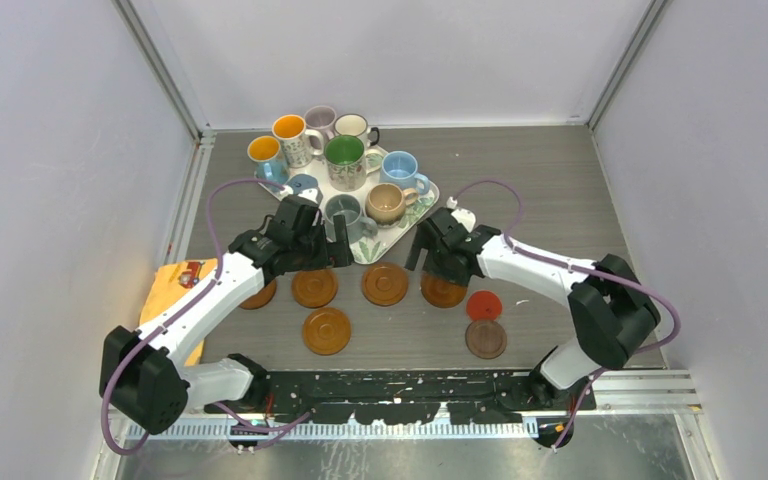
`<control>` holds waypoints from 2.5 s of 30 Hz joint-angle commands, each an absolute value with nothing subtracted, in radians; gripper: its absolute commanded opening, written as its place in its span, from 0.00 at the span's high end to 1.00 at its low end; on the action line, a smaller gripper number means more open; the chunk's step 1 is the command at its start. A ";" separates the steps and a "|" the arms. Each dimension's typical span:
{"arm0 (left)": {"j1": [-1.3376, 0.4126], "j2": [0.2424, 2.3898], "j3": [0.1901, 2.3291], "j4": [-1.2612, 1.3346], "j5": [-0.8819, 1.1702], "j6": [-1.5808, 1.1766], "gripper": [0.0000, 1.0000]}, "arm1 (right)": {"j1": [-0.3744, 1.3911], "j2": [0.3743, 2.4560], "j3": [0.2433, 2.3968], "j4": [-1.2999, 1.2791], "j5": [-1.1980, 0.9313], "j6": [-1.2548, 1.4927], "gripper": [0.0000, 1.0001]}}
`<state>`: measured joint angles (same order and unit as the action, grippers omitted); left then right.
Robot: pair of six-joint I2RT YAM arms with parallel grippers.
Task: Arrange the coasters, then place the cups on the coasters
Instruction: Move the coaster to the center of the board.
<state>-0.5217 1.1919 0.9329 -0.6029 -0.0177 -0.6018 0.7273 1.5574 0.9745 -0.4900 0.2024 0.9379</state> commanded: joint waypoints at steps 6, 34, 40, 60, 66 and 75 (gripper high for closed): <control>-0.525 1.195 0.934 -0.574 -0.006 -0.595 0.00 | 0.721 1.336 0.843 -0.591 0.264 1.057 0.00; -0.525 1.187 0.940 -0.599 0.007 -0.583 0.00 | 0.788 1.259 0.578 -0.400 0.283 1.208 0.00; -0.524 1.177 0.940 -0.603 -0.024 -0.584 0.00 | 0.754 1.250 0.597 -0.495 0.353 1.181 0.00; -0.523 1.156 0.936 -0.600 -0.024 -0.582 0.00 | 0.425 1.179 0.708 -0.692 0.302 0.962 0.00; -0.523 1.144 0.925 -0.591 -0.018 -0.577 0.00 | 0.425 1.102 0.729 -0.994 0.316 1.065 0.00; -0.523 1.128 0.903 -0.570 -0.009 -0.581 0.00 | 0.423 0.973 0.656 -1.129 0.248 1.176 0.00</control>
<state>-0.5217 1.1629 0.9127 -0.5987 -0.0093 -0.5926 0.4240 1.0233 0.6788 -1.0336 0.2646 1.0958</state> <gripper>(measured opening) 0.996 0.997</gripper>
